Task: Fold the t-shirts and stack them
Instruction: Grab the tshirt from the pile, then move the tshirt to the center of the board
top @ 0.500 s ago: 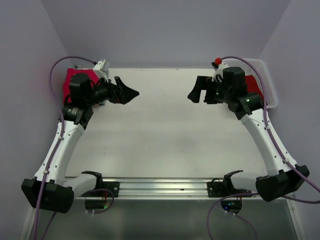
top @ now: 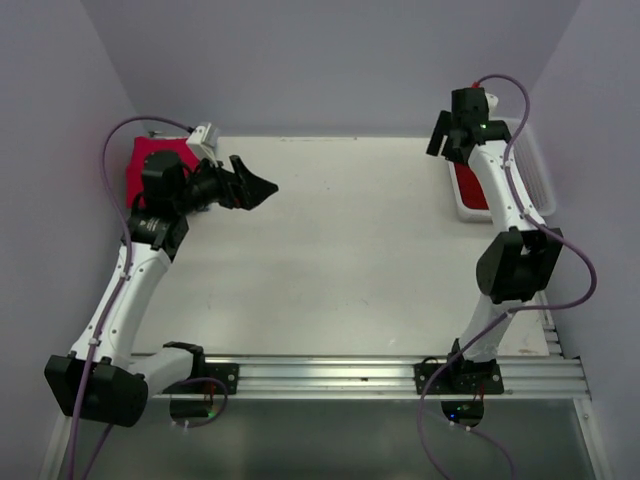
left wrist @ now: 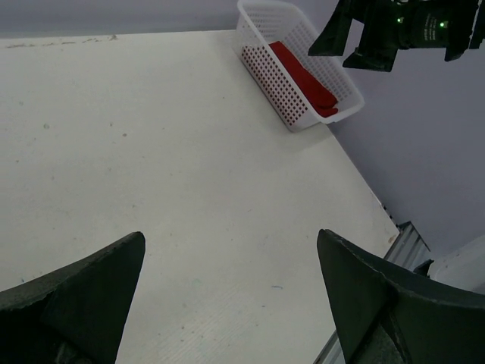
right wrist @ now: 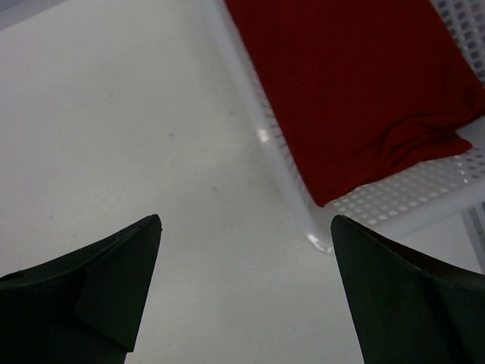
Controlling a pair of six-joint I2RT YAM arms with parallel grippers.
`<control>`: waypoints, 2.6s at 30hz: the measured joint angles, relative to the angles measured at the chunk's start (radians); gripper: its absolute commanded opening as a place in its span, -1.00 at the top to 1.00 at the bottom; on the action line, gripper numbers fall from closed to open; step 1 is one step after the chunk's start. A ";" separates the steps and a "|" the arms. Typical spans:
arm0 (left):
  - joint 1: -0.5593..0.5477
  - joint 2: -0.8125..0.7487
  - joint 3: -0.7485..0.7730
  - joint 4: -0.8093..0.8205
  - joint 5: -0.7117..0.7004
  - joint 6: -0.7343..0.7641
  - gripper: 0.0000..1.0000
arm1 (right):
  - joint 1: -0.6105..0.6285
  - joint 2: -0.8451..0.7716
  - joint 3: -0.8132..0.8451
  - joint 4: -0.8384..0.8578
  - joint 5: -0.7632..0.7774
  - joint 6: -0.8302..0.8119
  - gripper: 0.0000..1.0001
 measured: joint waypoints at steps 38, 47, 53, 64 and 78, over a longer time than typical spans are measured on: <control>0.012 -0.130 -0.081 -0.116 -0.074 0.040 -1.00 | -0.313 0.695 0.491 -0.141 -0.172 0.002 -0.64; 0.012 -0.134 -0.097 -0.122 -0.074 0.040 -1.00 | -0.304 0.703 0.493 -0.141 -0.105 0.011 -0.23; 0.012 -0.139 -0.109 -0.126 -0.074 0.040 -1.00 | -0.306 0.703 0.493 -0.145 -0.069 0.026 1.00; 0.012 -0.141 -0.112 -0.126 -0.066 0.033 -1.00 | -0.307 0.634 0.417 -0.112 -0.058 0.038 1.00; 0.012 -0.143 -0.130 -0.105 -0.037 0.024 -1.00 | -0.317 0.111 0.151 0.133 -0.154 0.038 1.00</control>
